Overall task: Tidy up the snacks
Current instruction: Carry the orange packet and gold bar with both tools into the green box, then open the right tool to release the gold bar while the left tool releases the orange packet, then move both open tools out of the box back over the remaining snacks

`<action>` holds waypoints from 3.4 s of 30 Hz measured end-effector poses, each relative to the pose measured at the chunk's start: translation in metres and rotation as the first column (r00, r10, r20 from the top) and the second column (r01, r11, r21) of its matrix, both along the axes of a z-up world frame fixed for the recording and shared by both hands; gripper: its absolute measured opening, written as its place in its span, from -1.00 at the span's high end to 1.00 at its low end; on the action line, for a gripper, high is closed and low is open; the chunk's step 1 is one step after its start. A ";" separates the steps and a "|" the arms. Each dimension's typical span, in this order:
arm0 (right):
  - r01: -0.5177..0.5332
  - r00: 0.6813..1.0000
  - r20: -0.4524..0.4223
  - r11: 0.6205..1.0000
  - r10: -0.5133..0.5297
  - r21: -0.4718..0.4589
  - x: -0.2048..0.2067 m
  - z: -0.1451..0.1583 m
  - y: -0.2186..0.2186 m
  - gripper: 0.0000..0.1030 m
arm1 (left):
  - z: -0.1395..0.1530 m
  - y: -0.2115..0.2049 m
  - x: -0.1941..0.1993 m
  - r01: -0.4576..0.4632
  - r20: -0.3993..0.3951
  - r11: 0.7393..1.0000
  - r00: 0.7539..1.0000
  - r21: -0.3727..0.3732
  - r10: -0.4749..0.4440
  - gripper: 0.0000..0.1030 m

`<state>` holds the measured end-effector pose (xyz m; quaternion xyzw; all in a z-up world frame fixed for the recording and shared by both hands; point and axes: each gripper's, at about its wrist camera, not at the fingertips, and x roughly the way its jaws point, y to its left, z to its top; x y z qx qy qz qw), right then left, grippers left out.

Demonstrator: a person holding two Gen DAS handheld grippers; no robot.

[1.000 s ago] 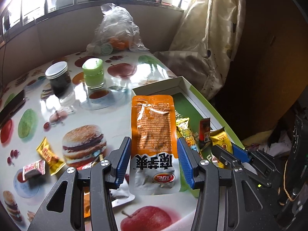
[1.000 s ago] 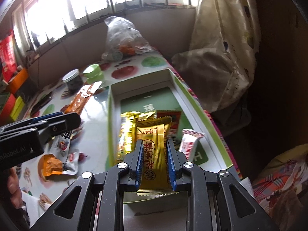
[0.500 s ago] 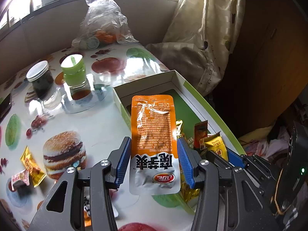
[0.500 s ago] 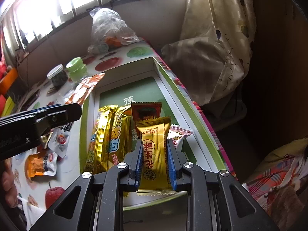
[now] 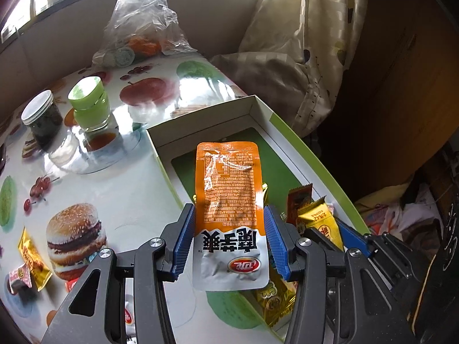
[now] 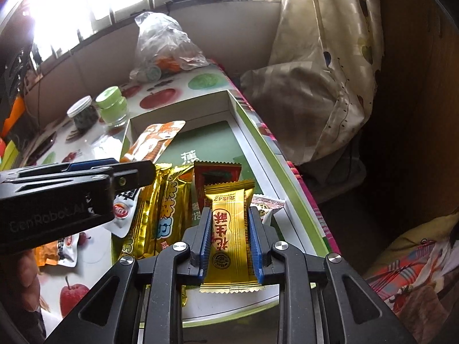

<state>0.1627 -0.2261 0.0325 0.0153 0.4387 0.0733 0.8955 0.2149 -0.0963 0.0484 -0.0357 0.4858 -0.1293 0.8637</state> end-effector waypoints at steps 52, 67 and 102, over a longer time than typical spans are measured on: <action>0.070 0.997 0.031 0.998 -0.071 0.003 -0.012 0.011 -0.003 -0.08 | 0.011 0.008 -0.012 0.011 0.030 0.999 1.000 -0.032 -0.010 -0.03; 0.072 0.996 0.054 0.997 -0.074 0.026 -0.027 0.024 0.002 -0.09 | 0.035 0.024 -0.046 0.002 0.098 0.999 0.995 -0.032 0.002 -0.03; -0.057 0.993 0.106 0.996 0.049 0.073 -0.055 0.034 0.052 -0.09 | 0.028 0.105 -0.112 -0.160 0.143 0.987 0.977 0.013 0.157 -0.03</action>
